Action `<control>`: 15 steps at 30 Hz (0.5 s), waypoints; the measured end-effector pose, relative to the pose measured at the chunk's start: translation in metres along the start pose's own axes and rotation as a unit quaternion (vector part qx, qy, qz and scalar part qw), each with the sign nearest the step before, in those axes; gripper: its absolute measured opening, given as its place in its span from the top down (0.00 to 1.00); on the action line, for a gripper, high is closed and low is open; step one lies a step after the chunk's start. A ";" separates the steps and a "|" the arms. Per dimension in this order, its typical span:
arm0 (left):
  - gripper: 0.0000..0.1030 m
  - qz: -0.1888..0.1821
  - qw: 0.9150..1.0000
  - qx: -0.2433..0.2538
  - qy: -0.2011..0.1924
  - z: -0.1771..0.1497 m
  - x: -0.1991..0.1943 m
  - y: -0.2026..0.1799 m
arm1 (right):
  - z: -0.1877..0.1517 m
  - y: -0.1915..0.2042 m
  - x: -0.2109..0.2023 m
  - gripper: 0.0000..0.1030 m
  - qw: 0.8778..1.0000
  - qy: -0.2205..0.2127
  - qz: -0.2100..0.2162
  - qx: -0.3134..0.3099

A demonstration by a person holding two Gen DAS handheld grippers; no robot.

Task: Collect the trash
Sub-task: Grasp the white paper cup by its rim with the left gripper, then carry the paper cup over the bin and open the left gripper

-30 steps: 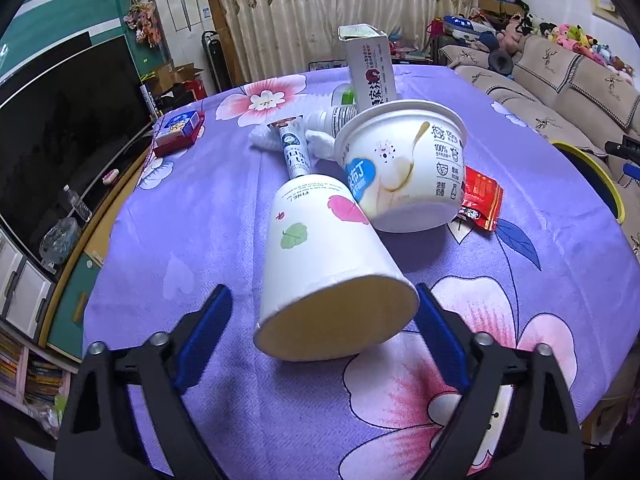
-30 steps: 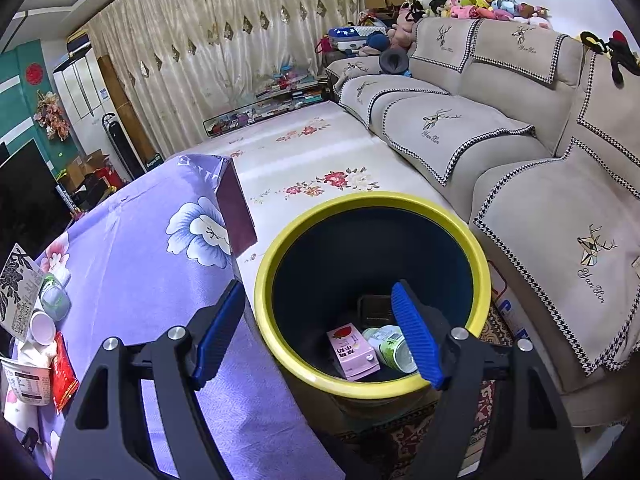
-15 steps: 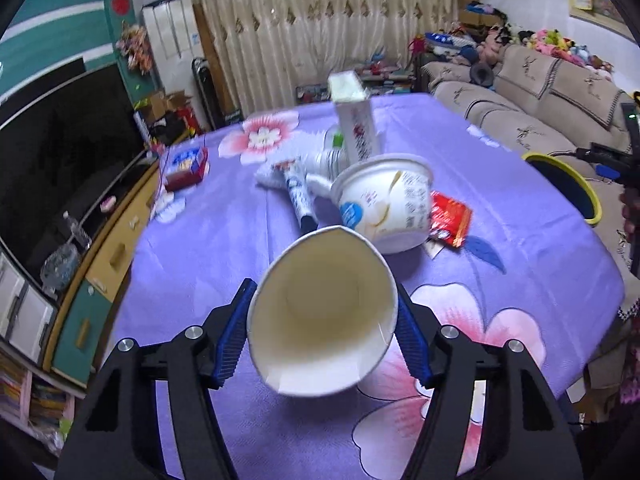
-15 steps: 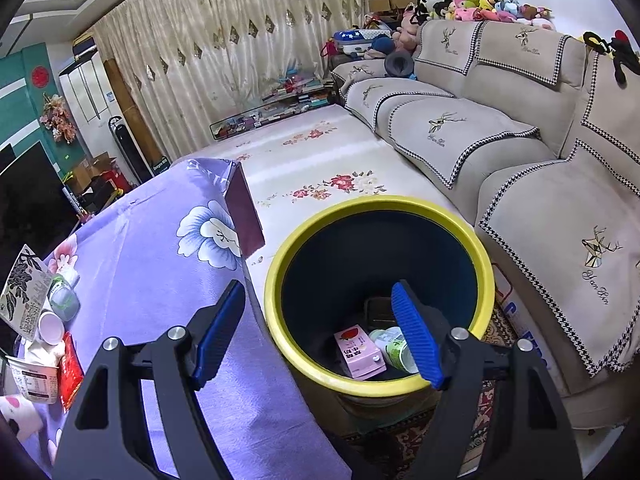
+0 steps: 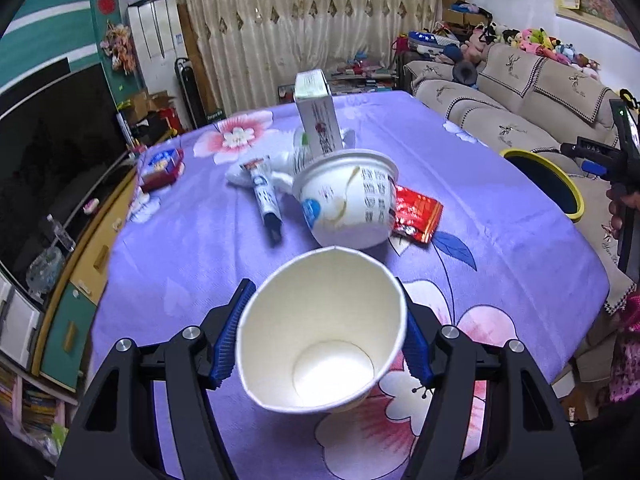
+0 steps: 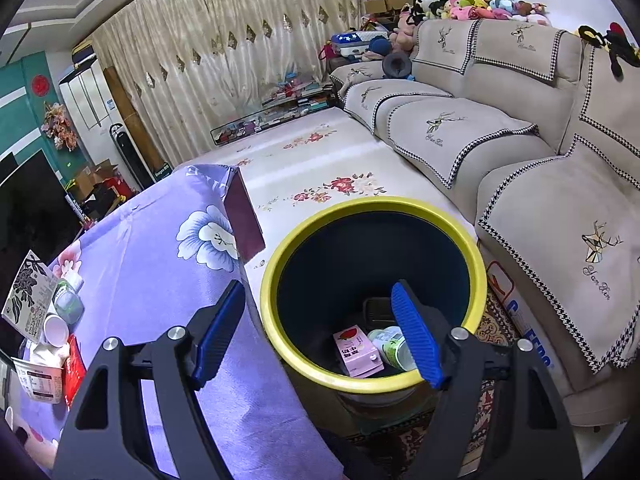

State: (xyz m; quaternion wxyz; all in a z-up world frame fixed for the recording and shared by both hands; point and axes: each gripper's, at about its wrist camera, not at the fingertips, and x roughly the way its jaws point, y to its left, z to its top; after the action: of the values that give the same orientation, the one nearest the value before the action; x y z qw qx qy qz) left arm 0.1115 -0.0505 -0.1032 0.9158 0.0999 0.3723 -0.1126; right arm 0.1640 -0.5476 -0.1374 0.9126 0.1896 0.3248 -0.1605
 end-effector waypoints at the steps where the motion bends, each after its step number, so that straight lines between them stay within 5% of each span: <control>1: 0.36 0.000 1.000 0.000 0.002 -0.001 0.002 -0.001 | 0.000 -0.001 0.001 0.31 1.000 0.000 0.001 0.002; 10: 0.38 -0.025 1.000 0.011 -0.016 0.014 0.003 -0.018 | -0.001 -0.005 0.001 0.31 1.000 0.001 0.006 0.004; 15: 0.39 -0.074 0.996 0.040 -0.041 0.051 0.006 -0.052 | -0.001 -0.021 -0.001 0.31 1.000 -0.003 0.002 0.016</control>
State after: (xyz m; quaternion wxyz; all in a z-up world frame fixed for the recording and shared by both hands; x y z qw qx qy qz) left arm 0.1342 -0.1147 -0.0766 0.9147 0.1037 0.3361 -0.1990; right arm 0.1543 -0.5653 -0.1422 0.9107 0.2046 0.3191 -0.1643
